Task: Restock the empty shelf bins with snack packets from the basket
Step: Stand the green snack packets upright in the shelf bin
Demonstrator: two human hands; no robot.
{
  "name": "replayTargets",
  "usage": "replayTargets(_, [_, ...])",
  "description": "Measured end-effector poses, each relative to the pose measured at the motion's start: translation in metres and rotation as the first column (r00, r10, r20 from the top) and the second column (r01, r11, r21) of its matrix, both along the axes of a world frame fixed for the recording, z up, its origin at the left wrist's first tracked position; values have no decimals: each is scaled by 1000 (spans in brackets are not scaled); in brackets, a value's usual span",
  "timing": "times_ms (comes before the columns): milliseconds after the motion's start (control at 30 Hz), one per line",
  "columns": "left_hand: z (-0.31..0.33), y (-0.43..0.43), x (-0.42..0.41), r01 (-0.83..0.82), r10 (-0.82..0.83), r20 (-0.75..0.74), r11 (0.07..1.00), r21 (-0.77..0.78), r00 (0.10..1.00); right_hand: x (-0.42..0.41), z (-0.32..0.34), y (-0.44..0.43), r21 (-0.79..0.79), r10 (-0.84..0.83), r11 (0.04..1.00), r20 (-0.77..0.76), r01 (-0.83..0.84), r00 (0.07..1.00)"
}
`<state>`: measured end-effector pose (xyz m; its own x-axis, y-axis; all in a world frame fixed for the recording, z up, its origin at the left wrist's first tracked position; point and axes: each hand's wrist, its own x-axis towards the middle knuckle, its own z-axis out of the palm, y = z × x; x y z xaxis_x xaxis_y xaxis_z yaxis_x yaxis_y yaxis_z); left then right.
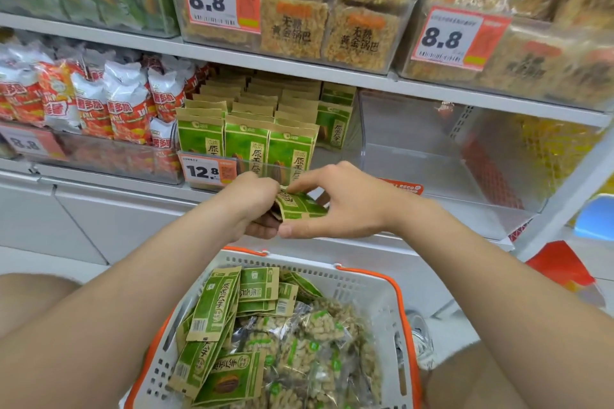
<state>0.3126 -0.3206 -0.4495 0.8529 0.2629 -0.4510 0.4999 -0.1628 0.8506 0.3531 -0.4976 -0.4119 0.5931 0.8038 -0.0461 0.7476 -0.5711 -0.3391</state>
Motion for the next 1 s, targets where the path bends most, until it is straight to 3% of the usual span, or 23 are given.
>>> replayTargets(167, [3,-12,-1,-147,137,-60,956,-253,989,4,9,-4,54,16,998,68,-20,998])
replayTargets(300, [10,-19,-1,-124,115,-47,929,-349,992,10,14,-8,102,17,994,99,-27,995])
replayTargets(333, [11,-20,-1,-87,83,-27,959,-269,996,12,15,-9,142,-15,990,131,-4,991])
replayTargets(400, [10,-20,1,6,-11,46,996,93,999,17,18,-12,197,-114,977,170,80,979])
replayTargets(467, [8,-21,4,5,-98,171,880,474,980,22,21,-17,223,-194,962,145,159,970])
replayTargets(500, [8,-24,4,-21,-129,240,844,536,962,25,22,-19,232,-221,955,143,184,965])
replayTargets(533, [9,-28,4,-23,-155,292,851,525,944,27,23,-20,234,-248,950,157,208,956])
replayTargets(600, [11,-35,6,27,-167,398,942,334,902,27,26,-20,245,-289,937,150,248,946])
replayTargets(667, [11,-40,6,80,-129,468,989,124,874,23,30,-20,324,-334,892,4,315,943])
replayTargets(767, [10,-37,8,1,18,536,999,-35,844,19,34,-24,410,-339,812,-249,416,907])
replayTargets(900, [13,-36,10,-124,150,524,989,-85,839,22,32,-28,322,-239,874,-366,364,899])
replayTargets(1000, [13,-36,10,-82,69,551,997,0,832,21,30,-27,291,-240,892,-341,345,909])
